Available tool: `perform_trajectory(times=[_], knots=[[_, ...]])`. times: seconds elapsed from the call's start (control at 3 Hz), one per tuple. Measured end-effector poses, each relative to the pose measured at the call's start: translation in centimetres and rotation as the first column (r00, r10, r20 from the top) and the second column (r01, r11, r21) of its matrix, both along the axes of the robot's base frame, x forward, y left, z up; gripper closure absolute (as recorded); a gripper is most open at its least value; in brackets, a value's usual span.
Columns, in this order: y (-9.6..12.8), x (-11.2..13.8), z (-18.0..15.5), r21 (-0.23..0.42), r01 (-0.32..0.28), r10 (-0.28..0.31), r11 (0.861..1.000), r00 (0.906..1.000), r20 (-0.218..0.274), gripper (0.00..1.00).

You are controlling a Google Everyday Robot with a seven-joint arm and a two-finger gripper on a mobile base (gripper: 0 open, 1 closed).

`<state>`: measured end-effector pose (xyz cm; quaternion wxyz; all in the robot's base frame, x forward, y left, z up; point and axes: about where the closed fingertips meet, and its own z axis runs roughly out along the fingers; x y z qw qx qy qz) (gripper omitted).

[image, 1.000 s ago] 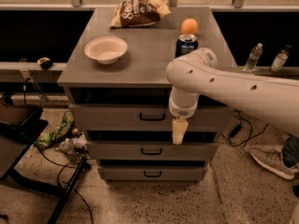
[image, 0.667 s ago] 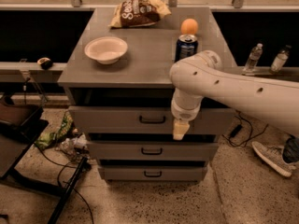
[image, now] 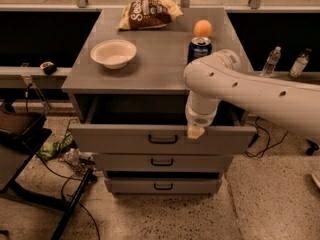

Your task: Open top drawer

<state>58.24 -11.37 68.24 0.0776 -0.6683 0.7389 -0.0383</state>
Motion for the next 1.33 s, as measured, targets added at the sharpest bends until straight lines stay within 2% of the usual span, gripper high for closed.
perform_trajectory(times=[0.33,1.33], knots=[[0.0,0.0,0.4,0.0,0.0,0.0,1.0,1.0,0.0,0.86],[0.0,0.0,0.4,0.0,0.0,0.0,1.0,1.0,0.0,0.16]])
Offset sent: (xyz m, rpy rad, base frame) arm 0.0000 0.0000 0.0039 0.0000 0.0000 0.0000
